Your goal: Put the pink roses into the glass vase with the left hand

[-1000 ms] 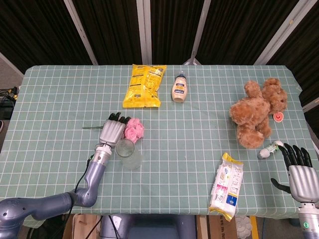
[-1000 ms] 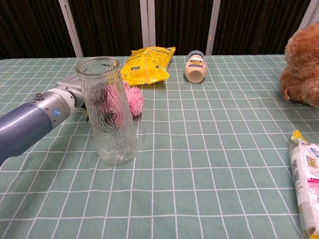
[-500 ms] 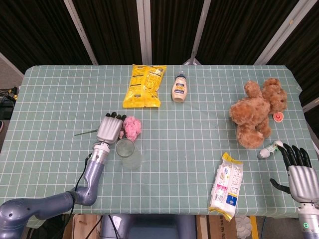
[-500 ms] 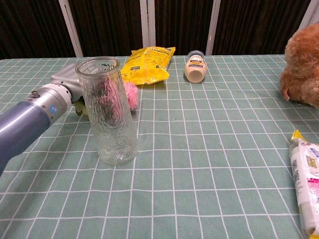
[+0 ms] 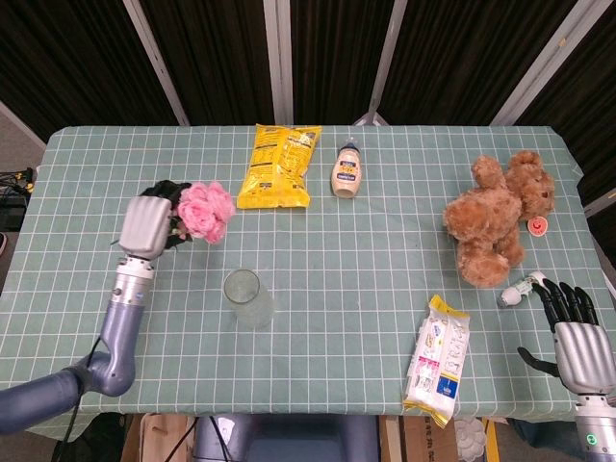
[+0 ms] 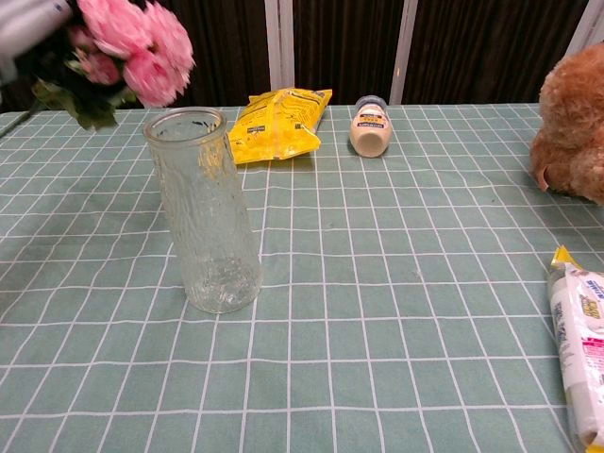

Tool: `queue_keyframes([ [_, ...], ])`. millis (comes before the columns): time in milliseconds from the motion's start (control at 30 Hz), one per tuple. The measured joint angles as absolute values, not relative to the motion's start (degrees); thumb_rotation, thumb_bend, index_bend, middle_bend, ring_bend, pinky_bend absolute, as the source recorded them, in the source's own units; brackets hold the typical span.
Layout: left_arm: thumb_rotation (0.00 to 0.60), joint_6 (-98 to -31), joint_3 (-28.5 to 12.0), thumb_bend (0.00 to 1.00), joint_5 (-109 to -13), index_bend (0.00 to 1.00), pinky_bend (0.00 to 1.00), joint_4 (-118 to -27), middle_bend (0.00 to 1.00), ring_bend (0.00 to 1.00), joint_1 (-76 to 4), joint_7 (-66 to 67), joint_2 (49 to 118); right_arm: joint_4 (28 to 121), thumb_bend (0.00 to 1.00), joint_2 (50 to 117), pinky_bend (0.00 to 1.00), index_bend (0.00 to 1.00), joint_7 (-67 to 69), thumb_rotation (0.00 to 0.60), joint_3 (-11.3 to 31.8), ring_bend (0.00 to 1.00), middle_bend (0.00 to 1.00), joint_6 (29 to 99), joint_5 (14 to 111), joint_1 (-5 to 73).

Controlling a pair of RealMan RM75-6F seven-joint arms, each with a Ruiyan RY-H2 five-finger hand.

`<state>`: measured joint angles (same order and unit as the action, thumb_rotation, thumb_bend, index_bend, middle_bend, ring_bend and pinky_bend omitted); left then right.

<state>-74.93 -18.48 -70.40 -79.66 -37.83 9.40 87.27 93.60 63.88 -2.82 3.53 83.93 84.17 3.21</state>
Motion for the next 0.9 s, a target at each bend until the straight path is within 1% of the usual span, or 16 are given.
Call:
queue_keyframes([
  [167,0.6,-77.96,-20.82,0.44,-72.68,0.34,0.42,-86.81,0.39,0.29,-34.09,-2.6,79.19,93.69,0.17,63.93,0.0,0.12,-2.8,0.6,3.42,0.04,0.11,83.86,84.39,3.28],
  [300,0.6,-79.19,-23.19,0.44,-73.78,0.34,0.42,-94.92,0.4,0.29,-31.58,-10.62,72.78,93.75,0.17,63.99,0.0,0.12,-2.74,0.6,3.36,0.04,0.11,83.84,84.56,3.33],
  [400,0.6,-79.92,-24.85,0.44,-74.94,0.34,0.42,-100.89,0.4,0.29,-30.37,-15.99,69.69,93.7,0.17,64.02,0.0,0.12,-2.64,0.6,3.36,0.04,0.11,83.84,84.6,3.36],
  [667,0.6,-81.62,-28.27,0.44,-78.03,0.34,0.42,-115.83,0.4,0.3,-28.81,-27.23,65.27,93.71,0.17,63.64,0.0,0.12,-1.59,0.6,3.49,0.04,0.11,84.37,84.66,3.14],
  [800,0.6,-81.85,-29.21,0.44,-78.16,0.34,0.42,-121.77,0.4,0.3,-29.22,-30.74,65.54,93.71,0.17,63.27,0.0,0.12,-0.7,0.6,3.62,0.04,0.11,84.86,84.66,2.9],
  [900,0.6,-81.13,-29.05,0.44,-77.64,0.34,0.41,-124.19,0.4,0.3,-30.35,-30.94,66.96,93.67,0.17,63.03,0.0,0.12,-0.09,0.6,3.74,0.04,0.11,85.18,84.62,2.74],
])
